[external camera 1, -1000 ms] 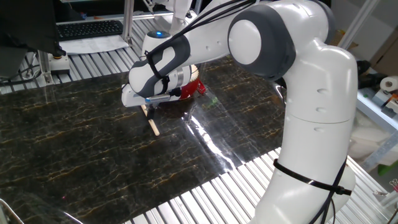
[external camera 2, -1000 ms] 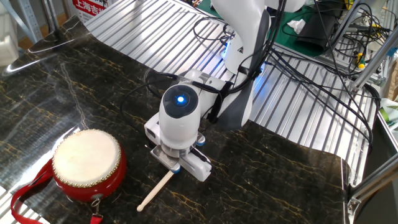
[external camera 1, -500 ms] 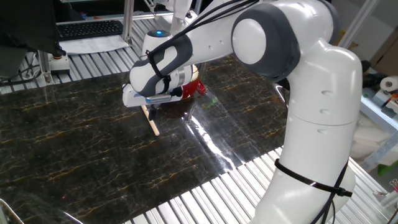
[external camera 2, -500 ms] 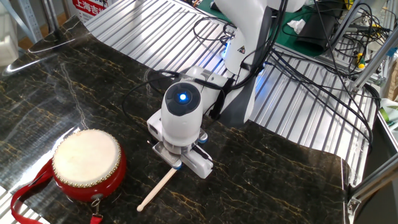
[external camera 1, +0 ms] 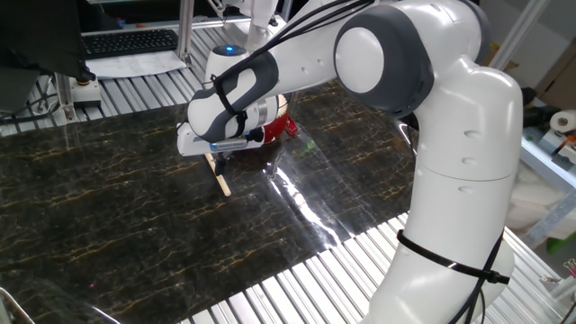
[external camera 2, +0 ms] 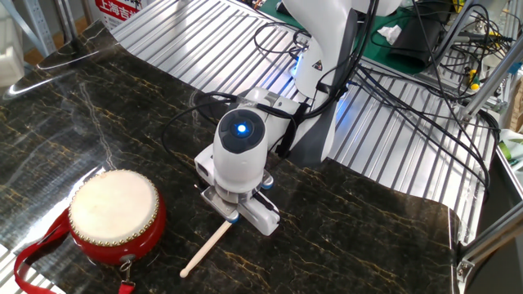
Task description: Play the drum
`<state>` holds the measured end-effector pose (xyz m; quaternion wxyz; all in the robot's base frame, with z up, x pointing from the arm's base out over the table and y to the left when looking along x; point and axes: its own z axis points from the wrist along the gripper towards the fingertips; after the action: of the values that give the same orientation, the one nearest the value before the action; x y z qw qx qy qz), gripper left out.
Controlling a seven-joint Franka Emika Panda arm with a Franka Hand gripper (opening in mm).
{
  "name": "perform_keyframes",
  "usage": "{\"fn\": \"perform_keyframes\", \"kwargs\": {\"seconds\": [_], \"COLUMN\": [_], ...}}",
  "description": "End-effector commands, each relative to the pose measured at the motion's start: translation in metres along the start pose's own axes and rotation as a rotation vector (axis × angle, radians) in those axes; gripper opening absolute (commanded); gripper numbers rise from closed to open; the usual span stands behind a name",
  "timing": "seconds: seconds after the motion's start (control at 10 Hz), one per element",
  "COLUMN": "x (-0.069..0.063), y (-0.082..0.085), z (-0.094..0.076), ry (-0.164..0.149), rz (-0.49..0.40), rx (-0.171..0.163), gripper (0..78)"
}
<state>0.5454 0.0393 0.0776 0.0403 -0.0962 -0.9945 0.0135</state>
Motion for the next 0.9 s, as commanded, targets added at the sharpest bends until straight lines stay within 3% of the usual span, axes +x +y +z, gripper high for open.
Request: {"fn": "perform_keyframes", "kwargs": {"seconds": [0.1,0.9], "x": [-0.0009,-0.0009], "y": [0.0,0.0], "z": [-0.0011,-0.0011], "ry": [-0.003,-0.003], "rz": [0.001,0.001], "rx": [-0.002,-0.002], "gripper": [77.4,77.4]}}
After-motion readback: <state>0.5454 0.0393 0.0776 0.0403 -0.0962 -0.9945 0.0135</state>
